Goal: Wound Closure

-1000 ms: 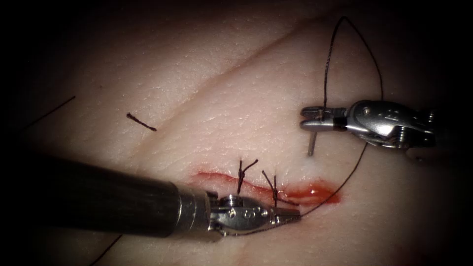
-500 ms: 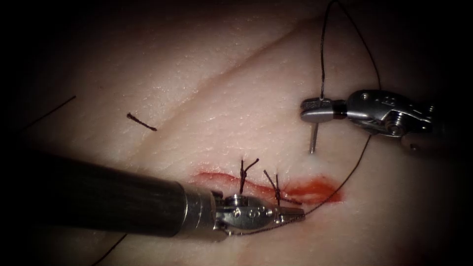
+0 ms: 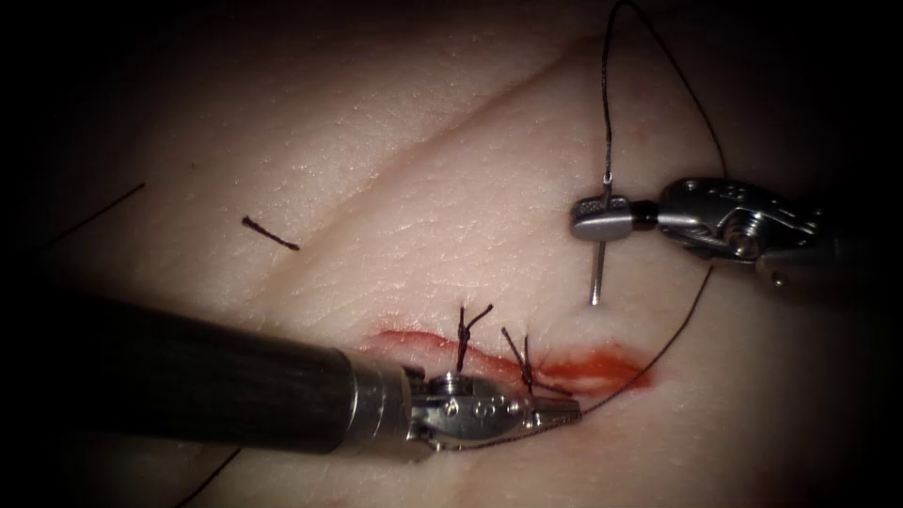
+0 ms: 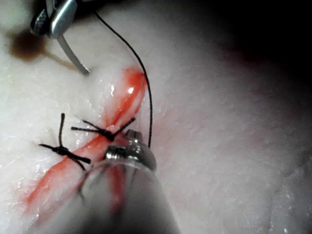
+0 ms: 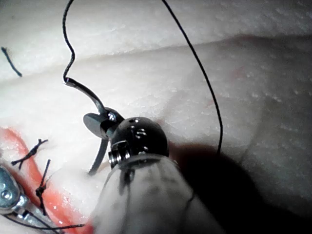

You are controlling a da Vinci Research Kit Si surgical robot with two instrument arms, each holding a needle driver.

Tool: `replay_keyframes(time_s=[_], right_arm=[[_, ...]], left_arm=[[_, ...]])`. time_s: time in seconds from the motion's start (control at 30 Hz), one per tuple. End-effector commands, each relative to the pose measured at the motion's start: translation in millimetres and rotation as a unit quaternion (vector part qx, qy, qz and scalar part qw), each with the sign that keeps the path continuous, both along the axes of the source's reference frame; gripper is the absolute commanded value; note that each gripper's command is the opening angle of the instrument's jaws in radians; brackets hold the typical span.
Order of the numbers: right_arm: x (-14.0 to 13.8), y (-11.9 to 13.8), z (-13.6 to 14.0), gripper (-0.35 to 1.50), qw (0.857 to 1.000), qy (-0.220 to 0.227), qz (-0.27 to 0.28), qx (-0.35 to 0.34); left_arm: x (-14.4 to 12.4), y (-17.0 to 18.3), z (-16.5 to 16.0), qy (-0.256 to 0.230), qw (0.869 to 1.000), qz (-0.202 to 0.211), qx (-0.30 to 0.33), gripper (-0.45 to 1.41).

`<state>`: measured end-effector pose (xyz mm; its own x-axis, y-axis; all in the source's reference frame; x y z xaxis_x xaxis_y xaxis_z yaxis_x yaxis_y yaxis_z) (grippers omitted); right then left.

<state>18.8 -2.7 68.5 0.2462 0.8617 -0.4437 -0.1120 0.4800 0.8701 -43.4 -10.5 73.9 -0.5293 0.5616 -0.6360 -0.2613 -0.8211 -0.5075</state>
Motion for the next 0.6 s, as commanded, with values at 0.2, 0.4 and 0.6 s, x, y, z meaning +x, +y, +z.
replay_keyframes(time_s=[0.2, 0.4, 0.6], right_arm=[[1.0, -0.3, 0.4, -0.35, 1.000, 0.007, 0.001, 0.026], [1.3, -0.3, 0.4, -0.35, 0.997, 0.016, 0.005, 0.074], [1.5, -1.1, 0.3, -0.35, 0.994, 0.031, 0.000, 0.109]], left_arm=[[-0.5, -0.4, 0.5, 0.000, 1.000, 0.000, 0.001, -0.11], [-0.5, -0.4, 0.6, 0.000, 1.000, 0.000, 0.001, -0.11], [-0.7, -0.3, 0.6, 0.001, 1.000, -0.002, 0.003, -0.11]])
